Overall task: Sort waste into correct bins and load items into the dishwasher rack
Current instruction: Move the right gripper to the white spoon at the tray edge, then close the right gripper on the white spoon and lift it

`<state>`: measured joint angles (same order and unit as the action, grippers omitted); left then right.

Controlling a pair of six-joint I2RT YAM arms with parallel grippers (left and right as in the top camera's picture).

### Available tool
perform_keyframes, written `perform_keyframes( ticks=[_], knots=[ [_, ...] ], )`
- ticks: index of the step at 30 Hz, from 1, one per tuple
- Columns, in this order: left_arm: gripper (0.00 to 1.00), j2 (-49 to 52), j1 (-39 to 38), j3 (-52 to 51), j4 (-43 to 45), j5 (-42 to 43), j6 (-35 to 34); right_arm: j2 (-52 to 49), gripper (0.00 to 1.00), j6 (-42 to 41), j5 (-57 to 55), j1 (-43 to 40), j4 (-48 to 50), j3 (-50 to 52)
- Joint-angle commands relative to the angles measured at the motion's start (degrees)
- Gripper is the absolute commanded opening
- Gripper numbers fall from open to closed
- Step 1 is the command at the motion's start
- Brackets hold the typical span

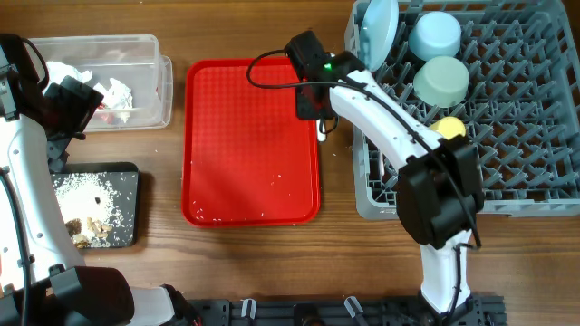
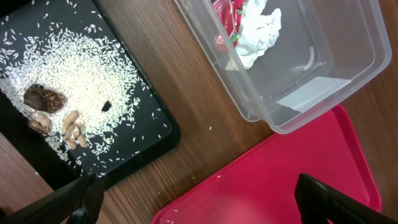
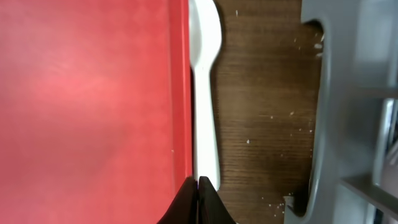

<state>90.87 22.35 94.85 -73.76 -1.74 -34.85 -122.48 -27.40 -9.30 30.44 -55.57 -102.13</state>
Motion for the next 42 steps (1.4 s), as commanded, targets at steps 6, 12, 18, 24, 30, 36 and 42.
perform_keyframes(
  ticks=[6,12,18,24,30,36,42],
  knots=[
    [1.0,0.1,0.3,0.2,0.0,-0.7,-0.2,-4.5,0.04,1.0,-1.2,-0.5,-1.6,0.6],
    [1.0,0.1,0.3,0.2,0.0,-0.7,-0.1,-6.3,0.04,1.9,-1.3,-0.6,1.1,0.6],
    [1.0,0.1,0.3,0.2,0.0,-0.7,-0.2,-7.5,0.04,2.0,-0.8,-1.3,1.8,0.6],
    [1.0,0.1,0.3,0.2,0.0,-0.7,-0.2,-8.5,0.04,2.1,-0.5,-1.9,2.4,0.6],
    [1.0,0.1,0.3,0.2,0.0,-0.7,-0.2,-8.5,0.04,2.4,4.3,-1.9,4.0,0.6],
    [1.0,0.1,0.3,0.2,0.0,-0.7,-0.2,-8.5,0.04,3.4,5.6,-1.9,4.4,0.6],
    [1.0,0.1,0.3,0.2,0.0,-0.7,-0.2,-8.5,0.05,3.4,10.2,-1.8,5.9,0.6]
  ],
)
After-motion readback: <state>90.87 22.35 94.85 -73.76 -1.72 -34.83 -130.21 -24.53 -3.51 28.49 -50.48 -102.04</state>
